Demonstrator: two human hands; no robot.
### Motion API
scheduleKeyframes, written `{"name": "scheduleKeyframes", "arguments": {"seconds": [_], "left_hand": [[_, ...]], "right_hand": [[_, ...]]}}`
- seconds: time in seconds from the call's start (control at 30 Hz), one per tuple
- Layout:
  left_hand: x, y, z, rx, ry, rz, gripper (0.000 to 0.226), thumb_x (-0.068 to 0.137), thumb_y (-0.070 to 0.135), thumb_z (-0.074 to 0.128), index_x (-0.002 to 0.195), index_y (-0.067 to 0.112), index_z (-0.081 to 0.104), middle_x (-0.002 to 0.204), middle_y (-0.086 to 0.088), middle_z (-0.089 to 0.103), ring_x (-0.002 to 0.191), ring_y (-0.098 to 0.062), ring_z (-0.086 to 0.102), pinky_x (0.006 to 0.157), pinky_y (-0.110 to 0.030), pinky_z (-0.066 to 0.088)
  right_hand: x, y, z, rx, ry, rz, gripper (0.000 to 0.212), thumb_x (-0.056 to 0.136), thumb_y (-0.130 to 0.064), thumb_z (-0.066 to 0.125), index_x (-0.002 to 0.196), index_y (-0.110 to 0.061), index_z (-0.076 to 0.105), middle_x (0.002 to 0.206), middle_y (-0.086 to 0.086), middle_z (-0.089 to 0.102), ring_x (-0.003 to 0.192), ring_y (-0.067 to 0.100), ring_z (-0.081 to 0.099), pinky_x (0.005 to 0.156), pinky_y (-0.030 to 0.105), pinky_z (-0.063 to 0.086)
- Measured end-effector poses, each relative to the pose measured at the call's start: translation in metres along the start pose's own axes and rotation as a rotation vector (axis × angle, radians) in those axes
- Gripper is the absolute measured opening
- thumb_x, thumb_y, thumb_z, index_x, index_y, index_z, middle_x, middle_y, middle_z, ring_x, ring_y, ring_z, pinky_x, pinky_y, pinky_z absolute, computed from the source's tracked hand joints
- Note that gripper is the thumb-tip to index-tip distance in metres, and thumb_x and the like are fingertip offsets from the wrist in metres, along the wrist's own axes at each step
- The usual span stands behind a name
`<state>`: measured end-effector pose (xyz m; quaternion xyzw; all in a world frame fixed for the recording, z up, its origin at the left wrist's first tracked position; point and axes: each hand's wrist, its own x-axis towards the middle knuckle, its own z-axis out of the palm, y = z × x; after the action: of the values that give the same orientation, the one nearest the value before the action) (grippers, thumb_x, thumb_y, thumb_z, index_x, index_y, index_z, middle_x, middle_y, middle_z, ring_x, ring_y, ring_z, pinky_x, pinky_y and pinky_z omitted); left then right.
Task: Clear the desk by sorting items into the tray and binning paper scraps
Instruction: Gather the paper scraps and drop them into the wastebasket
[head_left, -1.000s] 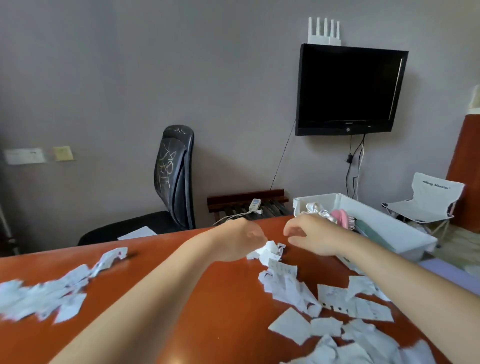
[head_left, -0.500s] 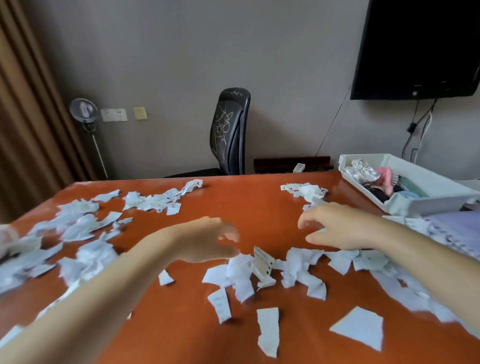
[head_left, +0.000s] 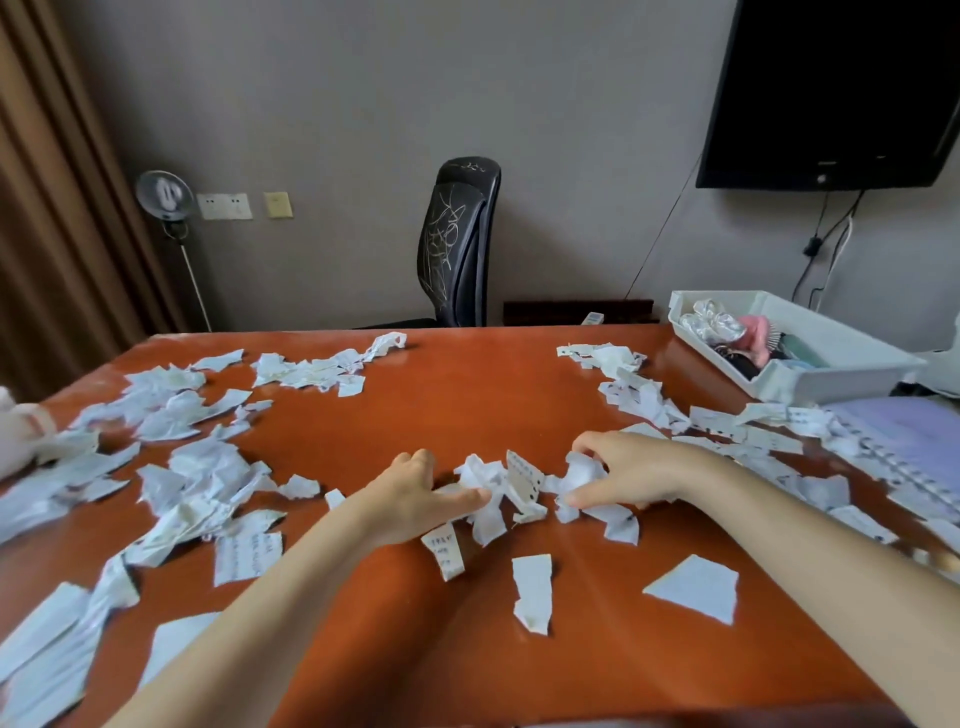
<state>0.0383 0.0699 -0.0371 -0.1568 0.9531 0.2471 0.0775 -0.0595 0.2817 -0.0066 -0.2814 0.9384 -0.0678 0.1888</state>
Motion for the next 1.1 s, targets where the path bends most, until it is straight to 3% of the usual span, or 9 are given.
{"name": "scheduleKeyframes", "arguments": {"seconds": [0.13, 0.37, 0.47, 0.5, 0.57, 0.83, 0.93, 1.0, 1.1], "left_hand": [[0.011, 0.01, 0.001, 0.005, -0.052, -0.001, 0.077, 0.073, 0.07, 0.056, 0.127, 0.017, 0.043, 0.12, -0.001, 0.052, 0.102, -0.017, 0.054, 0.084, -0.03, 0.05], [0.023, 0.017, 0.009, 0.118, 0.011, 0.039, 0.062, 0.074, 0.052, 0.069, 0.119, 0.014, 0.05, 0.108, -0.003, 0.06, 0.093, -0.021, 0.057, 0.073, -0.031, 0.046], [0.026, 0.015, 0.008, 0.091, 0.009, 0.042, 0.063, 0.076, 0.047, 0.071, 0.124, 0.012, 0.054, 0.113, -0.006, 0.063, 0.089, -0.02, 0.057, 0.08, -0.033, 0.05], [0.027, 0.014, 0.008, 0.085, 0.006, 0.043, 0.062, 0.076, 0.045, 0.072, 0.125, 0.011, 0.055, 0.112, -0.005, 0.064, 0.089, -0.02, 0.056, 0.082, -0.034, 0.051], [0.03, 0.013, 0.007, 0.073, -0.002, 0.041, 0.06, 0.076, 0.041, 0.073, 0.125, 0.011, 0.056, 0.112, -0.005, 0.064, 0.092, -0.022, 0.061, 0.082, -0.033, 0.052], [0.037, 0.011, -0.018, 0.012, -0.044, 0.078, 0.053, 0.084, 0.028, 0.067, 0.132, 0.012, 0.052, 0.129, -0.006, 0.058, 0.112, -0.022, 0.056, 0.08, -0.022, 0.045], [0.037, 0.013, -0.039, -0.031, -0.001, 0.078, 0.049, 0.085, 0.027, 0.066, 0.128, 0.007, 0.055, 0.127, -0.01, 0.059, 0.109, -0.024, 0.057, 0.082, -0.025, 0.047], [0.037, 0.014, -0.053, -0.059, 0.018, 0.085, 0.043, 0.086, 0.026, 0.065, 0.122, 0.004, 0.059, 0.122, -0.014, 0.063, 0.109, -0.028, 0.061, 0.085, -0.029, 0.05], [0.035, 0.01, -0.066, -0.059, 0.086, 0.07, 0.043, 0.086, 0.028, 0.066, 0.121, 0.005, 0.06, 0.12, -0.014, 0.064, 0.108, -0.029, 0.062, 0.087, -0.032, 0.051]], "right_hand": [[0.006, -0.003, 0.007, 0.028, 0.065, 0.006, 0.064, 0.084, -0.048, 0.062, 0.137, -0.022, 0.038, 0.137, 0.0, 0.045, 0.117, 0.018, 0.049, 0.093, 0.031, 0.047], [0.021, -0.004, 0.013, 0.058, 0.066, 0.004, 0.052, 0.083, -0.03, 0.067, 0.129, -0.022, 0.046, 0.126, 0.001, 0.052, 0.107, 0.018, 0.054, 0.087, 0.03, 0.048], [0.025, -0.004, 0.015, 0.085, 0.103, -0.015, 0.015, 0.082, -0.02, 0.066, 0.084, -0.018, 0.051, 0.083, 0.0, 0.049, 0.072, 0.015, 0.044, 0.063, 0.027, 0.039], [0.026, -0.004, 0.015, 0.103, 0.104, -0.014, 0.027, 0.081, -0.017, 0.065, 0.07, -0.018, 0.041, 0.071, -0.001, 0.038, 0.065, 0.015, 0.034, 0.056, 0.027, 0.031], [0.027, -0.004, 0.013, 0.107, 0.108, -0.03, 0.041, 0.081, -0.016, 0.065, 0.063, -0.019, 0.028, 0.066, -0.002, 0.027, 0.062, 0.015, 0.024, 0.053, 0.026, 0.023], [0.032, -0.004, -0.014, 0.234, 0.229, -0.052, 0.041, 0.08, -0.01, 0.062, 0.058, -0.018, 0.028, 0.059, -0.002, 0.024, 0.054, 0.012, 0.023, 0.049, 0.024, 0.02], [0.03, -0.01, -0.03, 0.256, 0.305, -0.058, 0.016, 0.082, -0.013, 0.062, 0.072, -0.005, 0.053, 0.065, 0.005, 0.033, 0.057, 0.013, 0.029, 0.049, 0.024, 0.022], [0.03, -0.014, -0.039, 0.272, 0.325, -0.081, 0.034, 0.084, -0.017, 0.063, 0.106, 0.009, 0.06, 0.08, 0.018, 0.053, 0.061, 0.017, 0.041, 0.051, 0.023, 0.029], [0.031, -0.028, -0.05, 0.295, 0.415, -0.134, 0.039, 0.086, -0.018, 0.063, 0.12, 0.0, 0.059, 0.122, 0.023, 0.058, 0.098, 0.031, 0.061, 0.076, 0.033, 0.051]]}}
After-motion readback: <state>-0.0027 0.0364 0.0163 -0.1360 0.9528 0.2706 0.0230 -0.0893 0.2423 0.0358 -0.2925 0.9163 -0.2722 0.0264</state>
